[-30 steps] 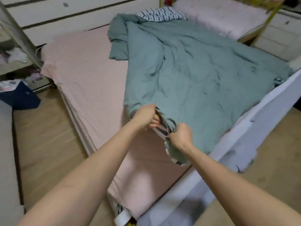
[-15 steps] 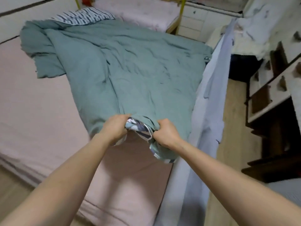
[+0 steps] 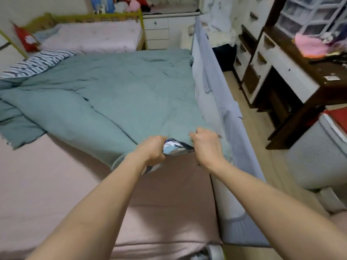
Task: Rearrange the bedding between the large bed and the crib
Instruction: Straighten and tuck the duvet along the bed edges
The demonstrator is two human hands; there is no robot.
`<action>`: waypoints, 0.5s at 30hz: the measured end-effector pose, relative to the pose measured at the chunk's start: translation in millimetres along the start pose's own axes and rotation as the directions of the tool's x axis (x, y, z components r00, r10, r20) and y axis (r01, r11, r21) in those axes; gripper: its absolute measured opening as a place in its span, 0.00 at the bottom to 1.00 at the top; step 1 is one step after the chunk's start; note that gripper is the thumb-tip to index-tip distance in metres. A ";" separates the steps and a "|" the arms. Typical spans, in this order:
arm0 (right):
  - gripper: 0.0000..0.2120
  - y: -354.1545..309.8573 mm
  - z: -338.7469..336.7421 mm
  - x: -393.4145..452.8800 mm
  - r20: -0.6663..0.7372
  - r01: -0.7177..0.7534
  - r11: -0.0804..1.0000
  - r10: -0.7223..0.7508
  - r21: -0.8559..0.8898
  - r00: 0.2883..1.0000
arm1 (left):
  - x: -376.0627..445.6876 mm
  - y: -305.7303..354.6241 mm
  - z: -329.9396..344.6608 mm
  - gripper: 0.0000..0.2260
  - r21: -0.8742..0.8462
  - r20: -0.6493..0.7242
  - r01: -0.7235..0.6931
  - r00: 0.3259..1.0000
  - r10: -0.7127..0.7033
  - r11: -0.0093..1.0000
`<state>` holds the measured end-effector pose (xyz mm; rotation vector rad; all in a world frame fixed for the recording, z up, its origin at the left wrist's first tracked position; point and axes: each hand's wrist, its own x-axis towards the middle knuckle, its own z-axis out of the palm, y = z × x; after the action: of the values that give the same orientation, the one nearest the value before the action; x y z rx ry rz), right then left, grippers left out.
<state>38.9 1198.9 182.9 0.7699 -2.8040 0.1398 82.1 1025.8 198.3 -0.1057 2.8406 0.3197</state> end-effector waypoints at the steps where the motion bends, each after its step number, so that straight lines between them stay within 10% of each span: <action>1: 0.10 5.4 -8.0 -14.7 -0.052 0.004 1.000 -0.004 0.000 0.999 | -4.7 7.7 1.8 0.15 -0.020 -0.024 -0.005 1.000 0.004 1.000; 3: 0.08 6.5 -3.0 -49.2 0.149 0.004 0.999 -0.010 0.037 0.989 | -16.7 21.8 17.5 0.13 0.053 0.045 -0.047 0.998 0.045 0.997; 6: 0.12 8.5 -2.3 -90.9 0.639 -0.006 1.000 -0.009 0.022 0.769 | -47.2 40.9 53.2 0.15 0.209 0.362 -0.114 0.932 0.032 0.971; 8: 0.13 14.0 -26.5 -77.8 0.554 -0.057 0.997 0.015 0.059 0.832 | -46.3 45.8 32.6 0.14 0.197 0.345 -0.095 0.938 0.022 0.976; 12: 0.13 20.7 -52.9 -57.9 -0.102 -0.051 0.996 0.059 0.078 0.993 | -40.5 50.5 -27.0 0.09 0.096 -0.237 -0.010 0.971 0.032 0.995; 15: 0.09 14.6 1.2 -119.4 -0.061 0.004 1.000 -0.003 0.012 0.998 | -69.0 61.4 45.9 0.13 0.216 -0.110 0.040 0.994 -0.016 0.975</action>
<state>130.9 1270.0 152.0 0.7599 -2.7466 0.1775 154.2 1098.8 187.7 -0.1216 2.9558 -0.0064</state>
